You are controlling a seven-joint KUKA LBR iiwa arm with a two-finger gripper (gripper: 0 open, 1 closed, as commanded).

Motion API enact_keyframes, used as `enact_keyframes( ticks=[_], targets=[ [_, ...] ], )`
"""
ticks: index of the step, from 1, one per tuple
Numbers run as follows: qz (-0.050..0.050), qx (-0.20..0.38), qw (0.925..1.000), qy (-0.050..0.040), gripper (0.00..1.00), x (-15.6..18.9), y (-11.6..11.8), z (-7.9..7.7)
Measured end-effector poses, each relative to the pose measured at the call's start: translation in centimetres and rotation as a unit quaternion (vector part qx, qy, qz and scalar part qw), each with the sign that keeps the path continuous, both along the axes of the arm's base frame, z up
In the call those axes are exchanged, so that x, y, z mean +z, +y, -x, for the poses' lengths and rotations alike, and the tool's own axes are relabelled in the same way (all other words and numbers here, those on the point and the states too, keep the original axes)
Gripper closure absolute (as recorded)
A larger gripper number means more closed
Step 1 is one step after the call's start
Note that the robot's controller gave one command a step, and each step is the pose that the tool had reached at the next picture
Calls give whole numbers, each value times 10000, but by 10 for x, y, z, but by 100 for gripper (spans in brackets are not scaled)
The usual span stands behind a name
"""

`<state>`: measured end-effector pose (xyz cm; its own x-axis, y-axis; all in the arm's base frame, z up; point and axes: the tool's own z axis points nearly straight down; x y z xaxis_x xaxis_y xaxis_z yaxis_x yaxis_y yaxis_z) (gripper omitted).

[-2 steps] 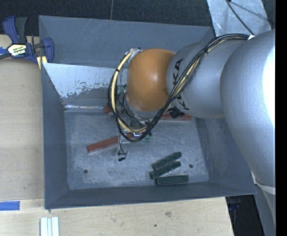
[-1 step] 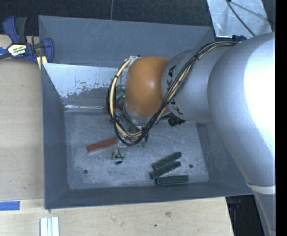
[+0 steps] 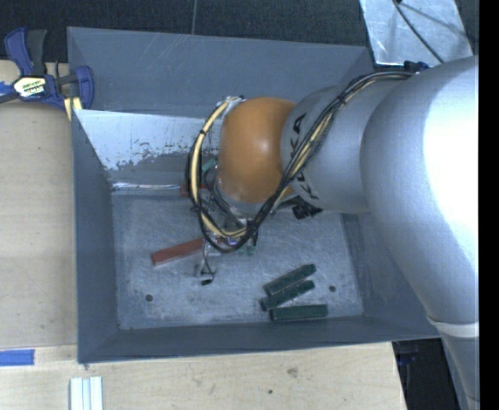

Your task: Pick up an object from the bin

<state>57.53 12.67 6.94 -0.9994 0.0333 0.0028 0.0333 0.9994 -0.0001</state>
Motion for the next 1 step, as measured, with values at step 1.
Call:
enact_keyframes(
  ticks=[1],
  targets=[
    [-6, -5, 10000, -13, 100, 1, 0, -1]
  ],
)
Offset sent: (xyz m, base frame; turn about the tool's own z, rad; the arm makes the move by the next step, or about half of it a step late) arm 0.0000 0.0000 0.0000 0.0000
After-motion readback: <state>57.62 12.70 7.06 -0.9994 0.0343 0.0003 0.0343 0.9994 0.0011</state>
